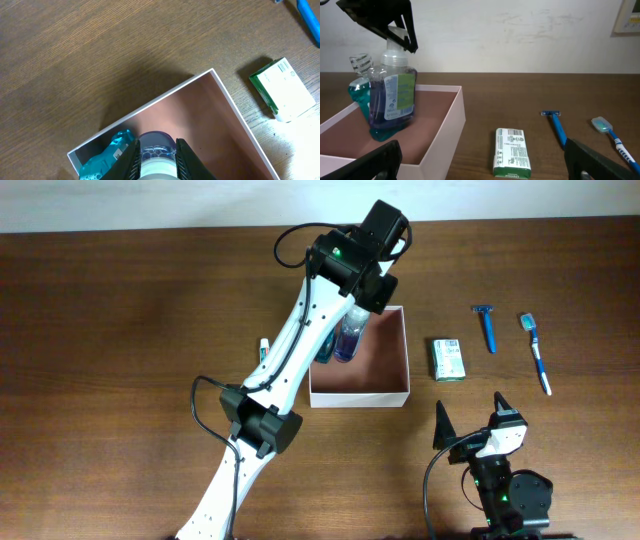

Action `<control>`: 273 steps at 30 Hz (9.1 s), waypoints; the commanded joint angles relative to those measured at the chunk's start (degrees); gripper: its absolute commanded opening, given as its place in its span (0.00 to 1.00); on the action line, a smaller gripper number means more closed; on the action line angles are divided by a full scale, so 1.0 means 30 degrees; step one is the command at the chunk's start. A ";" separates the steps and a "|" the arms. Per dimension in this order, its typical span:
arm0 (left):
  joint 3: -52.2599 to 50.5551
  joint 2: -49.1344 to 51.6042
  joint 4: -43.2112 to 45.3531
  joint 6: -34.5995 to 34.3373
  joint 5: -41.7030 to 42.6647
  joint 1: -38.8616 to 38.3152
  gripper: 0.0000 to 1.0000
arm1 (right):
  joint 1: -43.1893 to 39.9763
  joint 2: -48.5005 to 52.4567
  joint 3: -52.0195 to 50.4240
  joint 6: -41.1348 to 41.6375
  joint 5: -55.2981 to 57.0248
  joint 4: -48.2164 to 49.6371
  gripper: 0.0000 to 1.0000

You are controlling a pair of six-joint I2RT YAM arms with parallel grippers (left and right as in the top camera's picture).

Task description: Pack container

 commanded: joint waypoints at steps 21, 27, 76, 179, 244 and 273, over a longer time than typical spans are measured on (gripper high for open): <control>0.0175 0.0284 0.0459 -0.0051 -0.0138 0.0138 0.26 | -0.0066 -0.0204 -0.0087 -0.0131 -0.0044 -0.0124 0.99; 0.0175 0.0546 0.0291 -0.0051 -0.0138 0.0138 0.26 | -0.0066 -0.0197 -0.0087 -0.0131 -0.0044 -0.0124 0.99; 0.0175 0.0546 -0.1129 -0.0044 -0.0219 0.0831 0.42 | -0.0066 -0.0204 -0.0087 -0.0131 -0.0044 -0.0124 0.99; -1.4025 -0.9209 -0.2776 -0.2900 0.0306 1.1905 0.99 | -0.0051 -0.0168 -0.0087 0.1486 -0.1428 0.0117 0.99; -1.4032 -0.9209 -0.2776 -0.2900 0.0306 1.1905 0.99 | -0.0954 3.8155 3.5124 -0.4138 0.0903 -2.4713 0.99; -1.4032 -0.9209 -0.2776 -0.2900 0.0306 1.1905 0.99 | -0.1275 4.0865 3.2305 -0.3905 0.2069 -2.2039 0.98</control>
